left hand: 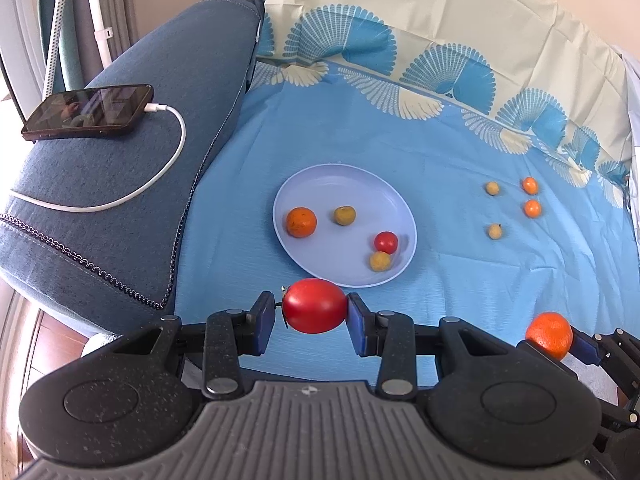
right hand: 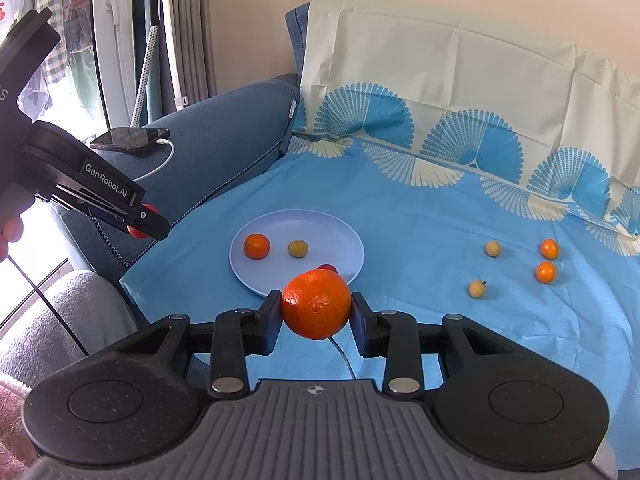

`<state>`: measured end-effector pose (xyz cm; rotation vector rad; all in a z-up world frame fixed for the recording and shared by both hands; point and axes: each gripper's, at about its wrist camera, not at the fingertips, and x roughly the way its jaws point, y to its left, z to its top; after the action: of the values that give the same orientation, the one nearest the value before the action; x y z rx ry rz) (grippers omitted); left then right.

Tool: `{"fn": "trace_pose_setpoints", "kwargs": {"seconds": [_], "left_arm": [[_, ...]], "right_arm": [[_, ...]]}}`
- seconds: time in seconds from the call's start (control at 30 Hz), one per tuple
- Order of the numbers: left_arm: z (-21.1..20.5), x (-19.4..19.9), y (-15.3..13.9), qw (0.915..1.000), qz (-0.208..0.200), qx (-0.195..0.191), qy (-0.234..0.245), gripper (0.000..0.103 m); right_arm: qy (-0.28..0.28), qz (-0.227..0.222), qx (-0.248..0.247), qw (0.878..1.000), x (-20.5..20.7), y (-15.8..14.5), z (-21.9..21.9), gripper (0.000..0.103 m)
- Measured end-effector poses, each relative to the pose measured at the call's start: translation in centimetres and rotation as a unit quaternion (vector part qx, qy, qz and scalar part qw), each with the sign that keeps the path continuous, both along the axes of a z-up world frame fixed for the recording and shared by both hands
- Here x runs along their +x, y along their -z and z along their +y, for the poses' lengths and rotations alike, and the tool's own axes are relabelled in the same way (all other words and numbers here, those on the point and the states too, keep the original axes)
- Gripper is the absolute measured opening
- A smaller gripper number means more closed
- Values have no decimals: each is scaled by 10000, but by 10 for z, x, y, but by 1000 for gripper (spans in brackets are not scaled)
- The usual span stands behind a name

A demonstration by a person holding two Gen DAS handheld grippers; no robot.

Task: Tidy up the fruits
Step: 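Carry the red tomato and tangerine in both tools over the plate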

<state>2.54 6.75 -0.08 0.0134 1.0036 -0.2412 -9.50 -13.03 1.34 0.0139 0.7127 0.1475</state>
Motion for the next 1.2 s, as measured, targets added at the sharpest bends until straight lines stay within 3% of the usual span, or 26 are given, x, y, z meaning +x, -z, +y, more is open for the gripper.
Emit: {"fn": "trace_pose_setpoints", "kwargs": {"seconds": [0.6, 1.2], "left_arm": [[-1, 49, 21, 9996, 201, 113, -134, 43], [-41, 141, 75, 9975, 624, 330, 1, 43]], "right_arm": [[-119, 174, 11, 9998, 58, 21, 8, 37], [-254, 593, 21, 9979, 157, 73, 18, 37]]}}
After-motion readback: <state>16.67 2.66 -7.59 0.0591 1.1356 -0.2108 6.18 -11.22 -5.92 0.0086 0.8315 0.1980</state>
